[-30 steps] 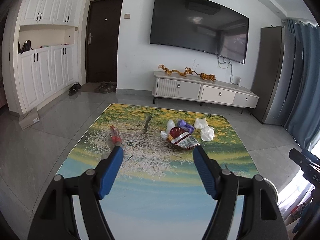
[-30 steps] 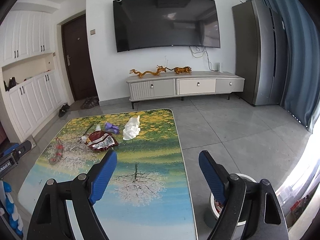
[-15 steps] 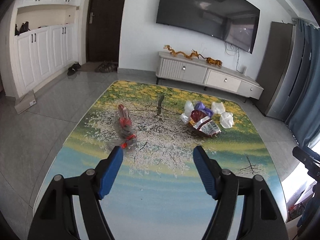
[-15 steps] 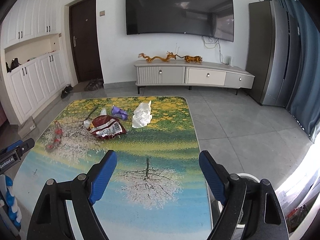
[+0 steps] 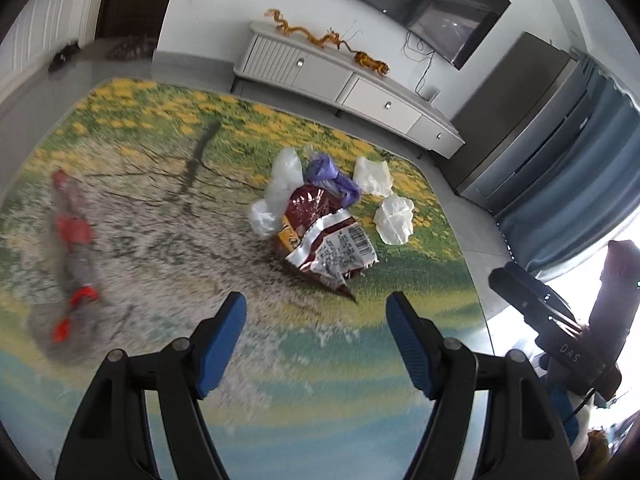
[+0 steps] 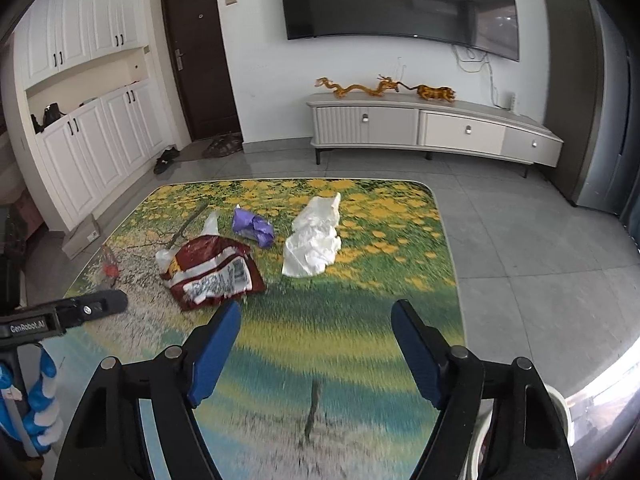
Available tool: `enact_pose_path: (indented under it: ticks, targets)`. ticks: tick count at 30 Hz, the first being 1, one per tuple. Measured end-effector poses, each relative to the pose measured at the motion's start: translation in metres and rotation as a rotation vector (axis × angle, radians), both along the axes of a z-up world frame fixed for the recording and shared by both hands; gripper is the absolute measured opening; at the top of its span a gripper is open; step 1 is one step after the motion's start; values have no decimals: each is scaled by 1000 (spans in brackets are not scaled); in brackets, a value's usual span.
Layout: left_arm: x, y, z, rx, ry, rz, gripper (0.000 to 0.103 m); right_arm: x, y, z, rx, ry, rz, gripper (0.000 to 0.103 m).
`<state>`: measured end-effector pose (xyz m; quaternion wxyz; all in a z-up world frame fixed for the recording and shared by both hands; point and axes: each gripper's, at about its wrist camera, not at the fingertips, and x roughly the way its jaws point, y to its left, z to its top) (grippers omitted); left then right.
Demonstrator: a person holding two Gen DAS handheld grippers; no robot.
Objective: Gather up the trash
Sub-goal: 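Grasp the brown snack wrapper with the left tool while the right tool grasps a white tissue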
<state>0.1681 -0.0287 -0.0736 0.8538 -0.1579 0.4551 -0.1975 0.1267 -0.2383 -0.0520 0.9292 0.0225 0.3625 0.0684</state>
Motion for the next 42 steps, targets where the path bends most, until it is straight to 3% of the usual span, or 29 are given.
enact_pose_path:
  ticks: [9,15,17,23,28,36,42]
  targets:
    - [38,-13,-23,-26,68,68,66,84,1,-37,64,43,67,71]
    - [44,-17,-30,-30,87,94,58,110,0,-53,76,79,68,68]
    - [44,-21,-31,-22,81,92,52,113,-1,-55,76,86,67,66]
    - [47,-32,-34,-7,86,77,29,119,-2,-62,65,120,63,45]
    - [37,-31,-32,-33,70,62,14,112,1,-66,51,139,80,21]
    - [-1,-14,-18,-41,43,69,9,74,6,-60,68,139,110,13]
    - [-37,4,4,-43,8,96,8,26,4,-37,102,95,116,13]
